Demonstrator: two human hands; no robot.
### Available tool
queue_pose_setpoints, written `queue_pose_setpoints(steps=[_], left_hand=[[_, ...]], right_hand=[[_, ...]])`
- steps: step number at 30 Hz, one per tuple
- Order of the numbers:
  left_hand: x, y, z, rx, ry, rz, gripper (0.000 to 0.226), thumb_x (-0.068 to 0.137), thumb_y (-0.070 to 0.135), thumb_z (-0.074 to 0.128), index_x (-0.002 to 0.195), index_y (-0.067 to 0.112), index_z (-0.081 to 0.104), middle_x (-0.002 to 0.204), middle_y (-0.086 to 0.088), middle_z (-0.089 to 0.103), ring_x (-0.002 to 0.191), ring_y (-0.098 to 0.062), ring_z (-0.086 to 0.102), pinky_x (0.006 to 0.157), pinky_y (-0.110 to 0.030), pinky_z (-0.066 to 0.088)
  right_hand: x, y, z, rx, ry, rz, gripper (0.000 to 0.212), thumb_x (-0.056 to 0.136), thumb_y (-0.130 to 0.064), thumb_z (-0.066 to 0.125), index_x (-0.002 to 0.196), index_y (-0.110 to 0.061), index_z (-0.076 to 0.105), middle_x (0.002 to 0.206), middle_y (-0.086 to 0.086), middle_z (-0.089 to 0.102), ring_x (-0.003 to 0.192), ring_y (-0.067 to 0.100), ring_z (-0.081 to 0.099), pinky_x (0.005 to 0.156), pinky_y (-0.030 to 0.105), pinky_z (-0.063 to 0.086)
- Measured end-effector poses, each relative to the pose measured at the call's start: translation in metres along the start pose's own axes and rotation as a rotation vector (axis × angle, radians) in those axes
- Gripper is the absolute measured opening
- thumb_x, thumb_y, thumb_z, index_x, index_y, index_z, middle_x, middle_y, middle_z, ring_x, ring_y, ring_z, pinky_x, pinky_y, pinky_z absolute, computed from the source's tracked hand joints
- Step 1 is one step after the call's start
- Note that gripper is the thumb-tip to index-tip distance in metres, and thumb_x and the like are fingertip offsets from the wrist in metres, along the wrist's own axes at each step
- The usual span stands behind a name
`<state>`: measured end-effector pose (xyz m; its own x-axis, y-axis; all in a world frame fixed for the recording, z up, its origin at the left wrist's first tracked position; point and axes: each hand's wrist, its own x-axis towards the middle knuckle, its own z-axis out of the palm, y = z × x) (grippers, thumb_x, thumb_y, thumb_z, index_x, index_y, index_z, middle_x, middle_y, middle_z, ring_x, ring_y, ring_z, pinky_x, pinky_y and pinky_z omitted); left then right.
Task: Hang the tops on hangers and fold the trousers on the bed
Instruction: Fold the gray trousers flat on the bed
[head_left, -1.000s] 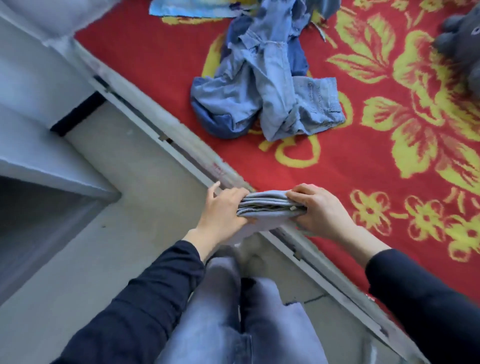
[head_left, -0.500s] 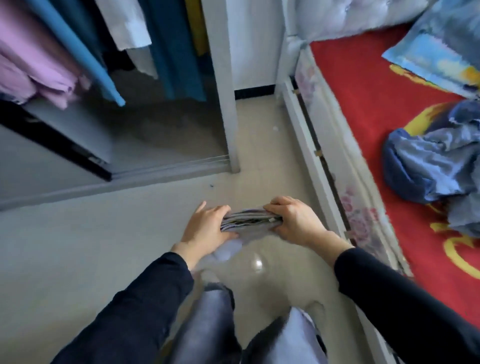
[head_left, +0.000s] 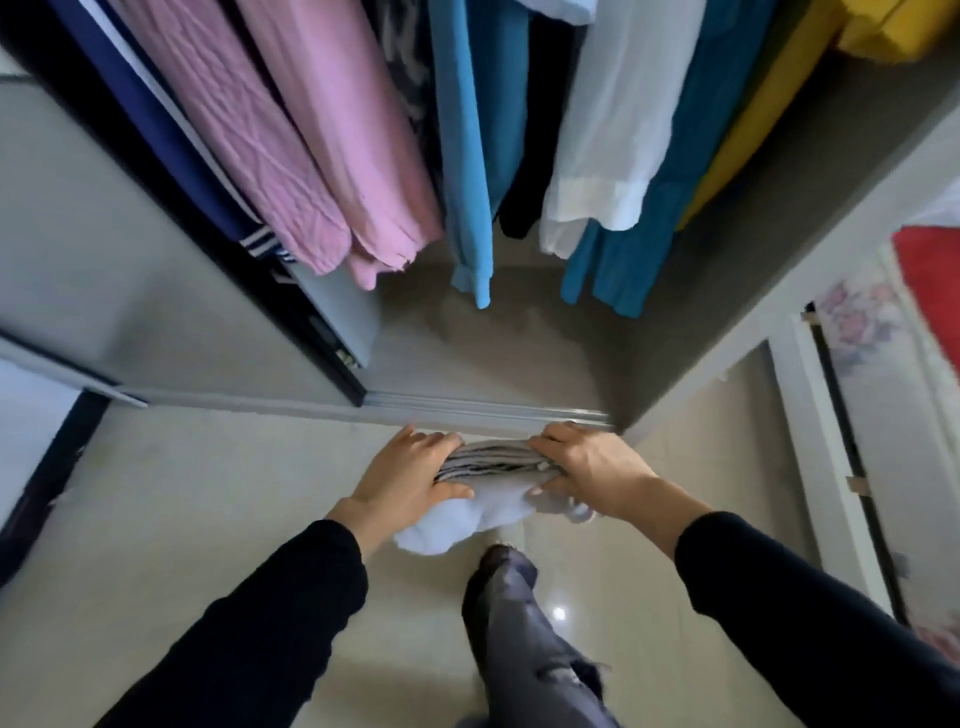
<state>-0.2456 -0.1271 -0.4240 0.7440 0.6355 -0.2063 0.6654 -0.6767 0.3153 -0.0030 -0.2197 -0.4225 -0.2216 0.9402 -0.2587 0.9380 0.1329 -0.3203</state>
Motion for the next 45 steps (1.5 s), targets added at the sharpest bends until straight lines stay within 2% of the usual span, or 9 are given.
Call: queue_pose_setpoints(steps=[7, 18, 23, 27, 33, 36, 39, 41, 45], left_hand=[[0.117, -0.121, 0.038, 0.026, 0.002, -0.038, 0.055, 0.08, 0.052, 0.067, 0.122, 0.017, 0.056, 0.112, -0.001, 0.066, 0.104, -0.024, 0.054, 0.082, -0.027, 0.034], [0.289, -0.314, 0.159, 0.121, 0.158, 0.063, 0.042, 0.085, 0.05, 0.062, 0.111, 0.017, 0.056, 0.109, -0.003, 0.063, 0.107, -0.026, 0.054, 0.072, -0.031, 0.032], [0.356, -0.38, 0.19, 0.165, 0.244, 0.137, 0.043, 0.086, 0.046, 0.063, 0.113, 0.013, 0.056, 0.111, -0.005, 0.063, 0.107, -0.028, 0.054, 0.094, -0.035, 0.032], [0.395, -0.414, 0.199, 0.259, 0.309, 0.176, 0.039, 0.086, 0.049, 0.062, 0.107, 0.018, 0.053, 0.107, -0.003, 0.061, 0.102, -0.026, 0.052, 0.07, -0.031, 0.026], [0.43, -0.44, 0.197, 0.311, 0.309, 0.16, 0.037, 0.088, 0.049, 0.06, 0.109, 0.02, 0.049, 0.109, -0.003, 0.059, 0.105, -0.028, 0.053, 0.076, -0.04, 0.045], [0.445, -0.446, 0.184, 0.401, 0.392, 0.131, 0.04, 0.091, 0.044, 0.058, 0.121, 0.019, 0.051, 0.116, -0.005, 0.059, 0.108, -0.03, 0.051, 0.079, -0.036, 0.038], [0.461, -0.454, 0.185, 0.531, 0.592, 0.114, 0.041, 0.092, 0.033, 0.059, 0.127, 0.011, 0.055, 0.116, -0.013, 0.061, 0.111, -0.036, 0.051, 0.104, -0.049, 0.031], [0.468, -0.463, 0.202, 0.546, 0.656, 0.076, 0.038, 0.09, 0.023, 0.062, 0.124, 0.008, 0.058, 0.113, -0.016, 0.061, 0.11, -0.039, 0.051, 0.109, -0.058, 0.025], [0.469, -0.487, 0.276, 0.576, 0.379, -0.012, 0.04, 0.09, 0.017, 0.057, 0.13, 0.018, 0.051, 0.118, -0.007, 0.057, 0.117, -0.032, 0.05, 0.114, -0.051, 0.024]], right_hand=[[0.162, 0.046, 0.047, 0.043, -0.012, 0.087, 0.063, 0.085, -0.053, 0.062, 0.137, -0.02, 0.051, 0.128, 0.001, 0.053, 0.118, 0.021, 0.05, 0.091, 0.03, 0.04], [0.387, 0.134, 0.183, -0.016, 0.245, 0.137, 0.052, 0.087, -0.032, 0.06, 0.137, -0.026, 0.051, 0.13, 0.0, 0.055, 0.122, 0.022, 0.049, 0.09, 0.031, 0.043], [0.469, 0.168, 0.221, -0.072, 0.391, 0.126, 0.043, 0.085, -0.031, 0.062, 0.127, -0.023, 0.059, 0.127, 0.003, 0.059, 0.115, 0.028, 0.056, 0.088, 0.033, 0.046], [0.515, 0.191, 0.237, -0.093, 0.453, 0.126, 0.038, 0.083, -0.039, 0.067, 0.117, -0.023, 0.064, 0.118, 0.002, 0.062, 0.109, 0.028, 0.059, 0.082, 0.033, 0.047], [0.56, 0.209, 0.231, -0.163, 0.475, 0.113, 0.033, 0.083, -0.039, 0.069, 0.109, -0.019, 0.064, 0.108, 0.002, 0.058, 0.102, 0.027, 0.058, 0.072, 0.031, 0.041], [0.58, 0.21, 0.219, -0.256, 0.498, 0.099, 0.033, 0.086, -0.037, 0.066, 0.11, -0.015, 0.061, 0.111, 0.005, 0.057, 0.107, 0.028, 0.053, 0.077, 0.034, 0.04], [0.601, 0.213, 0.216, -0.384, 0.604, 0.162, 0.04, 0.09, -0.035, 0.061, 0.123, -0.013, 0.056, 0.12, 0.007, 0.055, 0.115, 0.029, 0.047, 0.085, 0.037, 0.038], [0.615, 0.214, 0.229, -0.427, 0.667, 0.184, 0.042, 0.093, -0.028, 0.054, 0.131, -0.012, 0.051, 0.127, 0.009, 0.053, 0.121, 0.03, 0.043, 0.088, 0.039, 0.037], [0.642, 0.22, 0.303, -0.471, 0.384, 0.225, 0.037, 0.1, -0.016, 0.036, 0.134, -0.01, 0.046, 0.134, 0.009, 0.047, 0.13, 0.033, 0.039, 0.098, 0.043, 0.041]])
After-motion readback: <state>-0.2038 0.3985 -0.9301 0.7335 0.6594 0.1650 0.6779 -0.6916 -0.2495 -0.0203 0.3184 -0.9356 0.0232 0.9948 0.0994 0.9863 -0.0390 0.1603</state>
